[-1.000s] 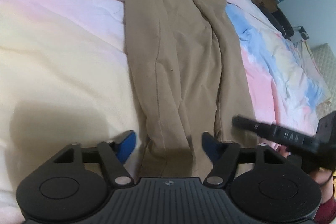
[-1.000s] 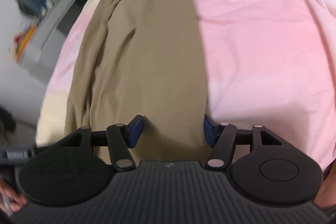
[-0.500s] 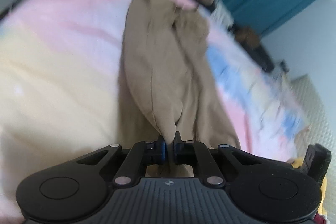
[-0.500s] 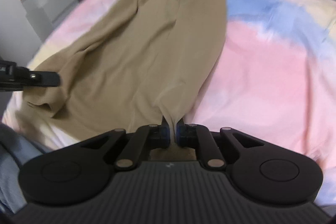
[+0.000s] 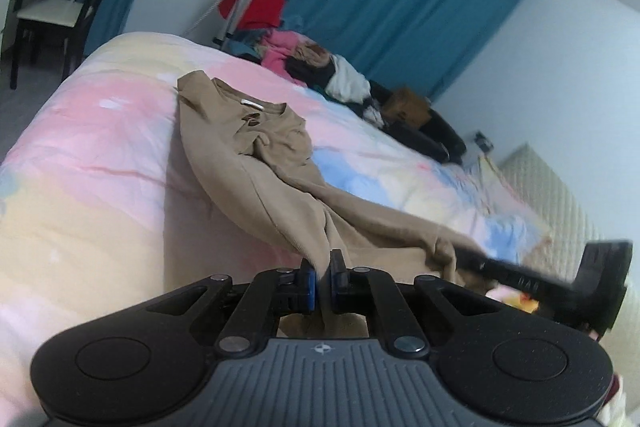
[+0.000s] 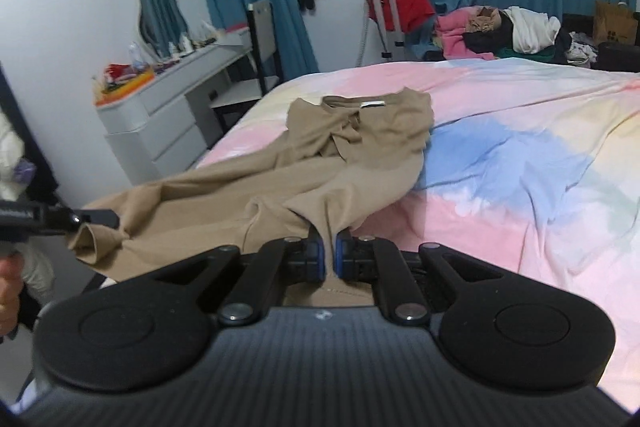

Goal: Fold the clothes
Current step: 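Lift the strip end with both grippers and fold it toward the collar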

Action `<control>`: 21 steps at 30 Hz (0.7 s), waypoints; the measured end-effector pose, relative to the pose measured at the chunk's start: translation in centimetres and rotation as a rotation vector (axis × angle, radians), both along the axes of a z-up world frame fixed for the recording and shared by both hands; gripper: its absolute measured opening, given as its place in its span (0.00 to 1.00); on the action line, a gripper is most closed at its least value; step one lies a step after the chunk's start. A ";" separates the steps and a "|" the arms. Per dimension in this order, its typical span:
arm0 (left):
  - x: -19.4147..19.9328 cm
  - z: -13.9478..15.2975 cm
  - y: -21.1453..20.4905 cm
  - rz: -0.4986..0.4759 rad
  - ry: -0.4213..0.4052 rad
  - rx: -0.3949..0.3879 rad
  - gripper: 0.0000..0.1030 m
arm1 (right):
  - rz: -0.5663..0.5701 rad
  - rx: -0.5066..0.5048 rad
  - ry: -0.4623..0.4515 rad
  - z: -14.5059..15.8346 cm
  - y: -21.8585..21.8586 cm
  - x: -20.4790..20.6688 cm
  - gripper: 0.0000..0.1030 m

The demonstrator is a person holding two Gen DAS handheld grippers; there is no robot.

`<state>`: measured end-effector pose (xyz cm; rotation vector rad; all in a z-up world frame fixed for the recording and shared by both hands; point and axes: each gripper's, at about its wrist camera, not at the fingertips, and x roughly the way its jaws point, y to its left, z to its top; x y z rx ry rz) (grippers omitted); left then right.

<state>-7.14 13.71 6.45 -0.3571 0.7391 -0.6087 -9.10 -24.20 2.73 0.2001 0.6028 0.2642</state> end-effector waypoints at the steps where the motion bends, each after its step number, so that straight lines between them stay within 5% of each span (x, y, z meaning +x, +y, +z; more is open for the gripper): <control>1: -1.6 -0.1 0.5 -0.008 -0.005 0.002 0.06 | 0.008 0.005 0.000 -0.2 -0.1 -1.0 0.09; 8: -1.6 -0.3 0.6 -0.014 -0.014 -0.006 0.07 | -0.019 0.066 0.007 -1.3 -1.1 -1.1 0.09; 17: 10.7 0.6 -2.5 0.051 -0.104 0.080 0.07 | -0.099 0.078 -0.024 -2.2 -2.1 11.0 0.09; 21: 17.7 -1.2 -4.3 0.079 -0.130 0.140 0.08 | -0.125 0.058 0.000 -4.4 -2.4 17.2 0.09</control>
